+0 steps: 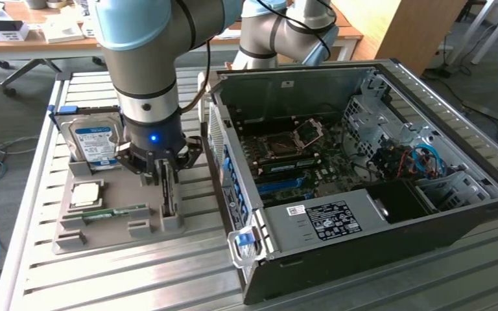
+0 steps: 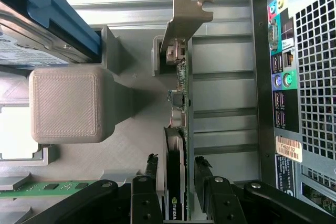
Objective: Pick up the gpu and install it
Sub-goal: 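Pick up the gpu and move the gpu toward the slot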
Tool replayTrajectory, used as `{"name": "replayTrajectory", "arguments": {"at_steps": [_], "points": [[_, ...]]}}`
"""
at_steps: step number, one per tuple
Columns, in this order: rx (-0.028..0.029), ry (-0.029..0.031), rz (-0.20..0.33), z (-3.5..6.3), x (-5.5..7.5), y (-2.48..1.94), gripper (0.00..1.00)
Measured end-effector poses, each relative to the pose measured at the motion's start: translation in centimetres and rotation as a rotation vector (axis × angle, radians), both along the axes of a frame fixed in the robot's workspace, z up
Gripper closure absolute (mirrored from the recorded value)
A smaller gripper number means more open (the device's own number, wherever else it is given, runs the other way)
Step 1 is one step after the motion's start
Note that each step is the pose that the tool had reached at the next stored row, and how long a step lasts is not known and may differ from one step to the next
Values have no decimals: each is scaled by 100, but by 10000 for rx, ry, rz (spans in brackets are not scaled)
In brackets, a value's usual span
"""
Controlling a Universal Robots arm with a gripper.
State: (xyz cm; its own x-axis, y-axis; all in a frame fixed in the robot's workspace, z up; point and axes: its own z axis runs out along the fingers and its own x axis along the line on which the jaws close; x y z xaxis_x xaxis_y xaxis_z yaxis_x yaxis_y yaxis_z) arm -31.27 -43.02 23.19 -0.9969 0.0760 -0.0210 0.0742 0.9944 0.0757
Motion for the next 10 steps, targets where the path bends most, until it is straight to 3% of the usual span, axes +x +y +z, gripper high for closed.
{"name": "replayTrajectory", "arguments": {"at_steps": [5, 7, 10], "points": [[0, 0, 0, 0, 0, 0, 60], [0, 1, 0, 0, 0, 0, 73], [0, 0, 0, 0, 0, 0, 74]]}}
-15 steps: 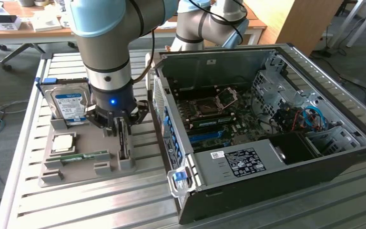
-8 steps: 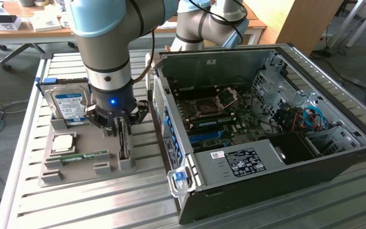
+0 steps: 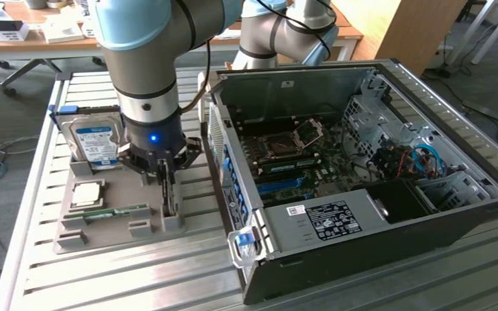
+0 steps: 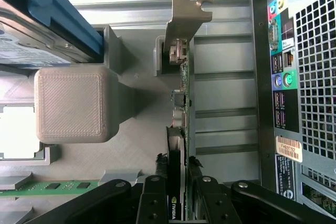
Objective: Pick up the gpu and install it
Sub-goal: 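Pick up the gpu and move the gpu toward the slot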
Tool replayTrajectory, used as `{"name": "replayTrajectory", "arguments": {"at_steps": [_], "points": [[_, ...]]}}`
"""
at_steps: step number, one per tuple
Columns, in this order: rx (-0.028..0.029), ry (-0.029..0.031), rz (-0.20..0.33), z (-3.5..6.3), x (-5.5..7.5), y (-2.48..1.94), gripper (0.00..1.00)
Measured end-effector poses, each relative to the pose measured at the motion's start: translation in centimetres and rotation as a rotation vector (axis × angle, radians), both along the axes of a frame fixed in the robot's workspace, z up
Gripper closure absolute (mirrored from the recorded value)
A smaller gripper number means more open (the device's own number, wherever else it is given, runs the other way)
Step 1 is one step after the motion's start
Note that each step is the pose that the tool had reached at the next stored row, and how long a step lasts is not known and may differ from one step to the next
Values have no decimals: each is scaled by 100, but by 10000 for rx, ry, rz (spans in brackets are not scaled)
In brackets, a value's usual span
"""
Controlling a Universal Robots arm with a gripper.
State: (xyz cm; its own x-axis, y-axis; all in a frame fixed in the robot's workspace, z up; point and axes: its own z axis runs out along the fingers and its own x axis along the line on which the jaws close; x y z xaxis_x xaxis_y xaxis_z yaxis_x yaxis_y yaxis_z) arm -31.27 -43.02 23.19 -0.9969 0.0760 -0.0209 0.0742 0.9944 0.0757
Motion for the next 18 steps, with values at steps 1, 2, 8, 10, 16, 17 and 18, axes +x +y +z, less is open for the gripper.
{"name": "replayTrajectory", "arguments": {"at_steps": [1, 2, 8, 10, 16, 17, 18], "points": [[0, 0, 0, 0, 0, 0, 74], [0, 0, 0, 0, 0, 0, 74], [0, 0, 0, 0, 0, 0, 74], [-2, 1, 97, 0, -1, 0, 74], [-1, 0, 424, -2, 0, 0, 74], [-1, 0, 423, -2, 0, 0, 74], [0, 0, 423, -2, 0, 0, 74]]}}
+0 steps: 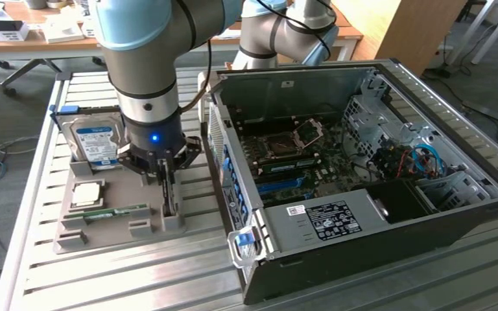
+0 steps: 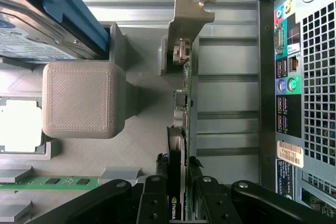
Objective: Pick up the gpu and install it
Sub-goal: 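Pick up the gpu and move the gpu toward the slot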
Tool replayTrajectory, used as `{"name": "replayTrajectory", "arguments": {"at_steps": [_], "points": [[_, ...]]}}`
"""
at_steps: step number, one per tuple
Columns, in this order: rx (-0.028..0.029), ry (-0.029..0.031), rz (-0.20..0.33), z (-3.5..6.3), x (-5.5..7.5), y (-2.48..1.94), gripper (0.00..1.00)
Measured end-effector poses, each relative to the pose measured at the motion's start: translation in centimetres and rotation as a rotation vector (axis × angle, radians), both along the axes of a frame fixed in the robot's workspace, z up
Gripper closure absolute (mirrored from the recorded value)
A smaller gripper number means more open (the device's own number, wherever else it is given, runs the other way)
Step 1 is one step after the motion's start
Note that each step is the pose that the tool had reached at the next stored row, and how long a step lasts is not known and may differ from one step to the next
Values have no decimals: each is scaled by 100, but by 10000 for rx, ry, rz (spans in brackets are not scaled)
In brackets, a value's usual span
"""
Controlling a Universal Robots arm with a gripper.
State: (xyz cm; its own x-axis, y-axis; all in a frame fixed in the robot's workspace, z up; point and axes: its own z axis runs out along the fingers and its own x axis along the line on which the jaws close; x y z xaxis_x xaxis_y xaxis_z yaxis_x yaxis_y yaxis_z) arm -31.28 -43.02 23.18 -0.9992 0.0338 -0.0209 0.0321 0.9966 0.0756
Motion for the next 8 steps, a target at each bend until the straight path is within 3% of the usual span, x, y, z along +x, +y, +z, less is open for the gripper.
{"name": "replayTrajectory", "arguments": {"at_steps": [8], "points": [[0, -1, 11, 28, 0, 0, 74]]}}
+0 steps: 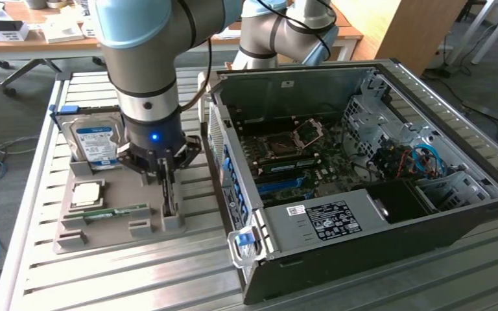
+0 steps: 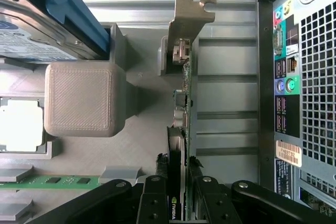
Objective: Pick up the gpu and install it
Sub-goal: 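Pick up the gpu and move the gpu toward the slot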
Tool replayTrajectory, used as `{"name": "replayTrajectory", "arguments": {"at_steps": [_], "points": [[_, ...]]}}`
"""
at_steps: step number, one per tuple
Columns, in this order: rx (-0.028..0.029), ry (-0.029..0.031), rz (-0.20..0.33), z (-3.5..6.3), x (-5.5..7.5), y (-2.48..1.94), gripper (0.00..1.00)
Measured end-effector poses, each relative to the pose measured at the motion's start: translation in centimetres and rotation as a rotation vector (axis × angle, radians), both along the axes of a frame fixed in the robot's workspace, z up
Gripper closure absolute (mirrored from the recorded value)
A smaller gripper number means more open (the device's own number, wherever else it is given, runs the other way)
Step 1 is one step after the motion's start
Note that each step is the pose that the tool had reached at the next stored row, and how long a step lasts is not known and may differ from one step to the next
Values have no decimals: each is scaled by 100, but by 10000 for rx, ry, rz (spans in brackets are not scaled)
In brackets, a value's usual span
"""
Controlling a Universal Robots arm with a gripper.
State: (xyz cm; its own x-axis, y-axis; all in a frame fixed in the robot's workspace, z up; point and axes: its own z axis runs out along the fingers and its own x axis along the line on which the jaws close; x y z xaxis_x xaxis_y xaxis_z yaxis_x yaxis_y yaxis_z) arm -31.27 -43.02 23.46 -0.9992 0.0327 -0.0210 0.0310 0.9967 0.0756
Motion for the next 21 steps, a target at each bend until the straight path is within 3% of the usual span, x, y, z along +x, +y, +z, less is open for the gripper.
{"name": "replayTrajectory", "arguments": {"at_steps": [10, 21], "points": [[-36, 1, 8, 170, 0, 0, 74], [-57, 1, 8, 481, 0, 0, 74]]}}
